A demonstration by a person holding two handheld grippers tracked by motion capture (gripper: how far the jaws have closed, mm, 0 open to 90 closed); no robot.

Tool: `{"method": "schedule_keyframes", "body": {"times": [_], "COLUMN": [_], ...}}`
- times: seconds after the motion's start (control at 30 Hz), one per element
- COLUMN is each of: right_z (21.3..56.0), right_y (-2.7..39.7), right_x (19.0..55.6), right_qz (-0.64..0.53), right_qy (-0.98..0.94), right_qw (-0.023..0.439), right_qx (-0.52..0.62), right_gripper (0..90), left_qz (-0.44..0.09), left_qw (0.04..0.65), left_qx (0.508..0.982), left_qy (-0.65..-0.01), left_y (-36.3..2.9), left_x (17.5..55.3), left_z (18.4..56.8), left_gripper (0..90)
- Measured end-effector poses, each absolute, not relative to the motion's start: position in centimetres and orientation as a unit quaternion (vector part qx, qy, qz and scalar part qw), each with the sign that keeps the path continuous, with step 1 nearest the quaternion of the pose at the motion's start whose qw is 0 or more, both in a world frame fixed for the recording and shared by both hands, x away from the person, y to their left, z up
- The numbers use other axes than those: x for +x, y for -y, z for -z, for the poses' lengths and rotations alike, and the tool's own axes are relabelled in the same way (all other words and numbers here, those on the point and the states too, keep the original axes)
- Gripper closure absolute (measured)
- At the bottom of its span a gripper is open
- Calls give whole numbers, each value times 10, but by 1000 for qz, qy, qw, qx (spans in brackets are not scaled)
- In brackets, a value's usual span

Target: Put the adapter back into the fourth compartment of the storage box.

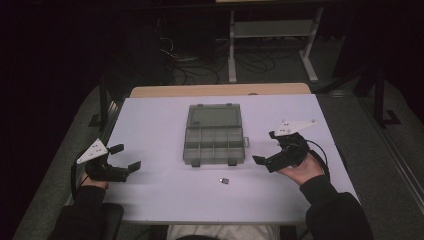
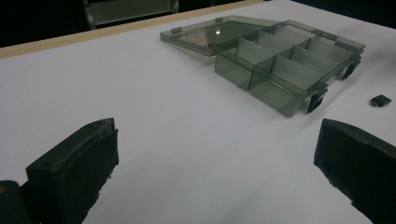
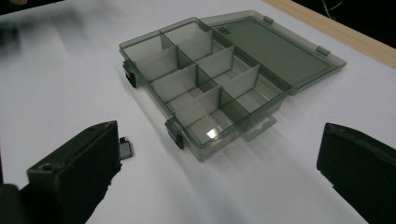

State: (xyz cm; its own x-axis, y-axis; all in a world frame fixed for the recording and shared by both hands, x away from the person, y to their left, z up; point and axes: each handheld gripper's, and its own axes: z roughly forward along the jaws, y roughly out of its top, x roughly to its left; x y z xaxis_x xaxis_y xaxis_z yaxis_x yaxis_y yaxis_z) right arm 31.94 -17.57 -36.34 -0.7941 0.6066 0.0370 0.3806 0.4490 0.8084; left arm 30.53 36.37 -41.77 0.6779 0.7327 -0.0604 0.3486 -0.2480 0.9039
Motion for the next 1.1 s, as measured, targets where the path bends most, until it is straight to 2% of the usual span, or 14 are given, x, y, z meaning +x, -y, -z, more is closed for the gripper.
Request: {"method": "schedule_keyframes", "body": {"times": [1.1], "right_z": [366], "right_y": [126], "right_x": [328], "right_qz": [-413], "right_qy": [-874], "right_qw": [94], "right_qx": [239], "right_gripper": [0], "left_qz": [-191], "left_qw": [503], "left_qx": [766], "left_qy": [-352], "left_y": [-363], "left_x": [305], "left_z": [418], "left_gripper": [0]}}
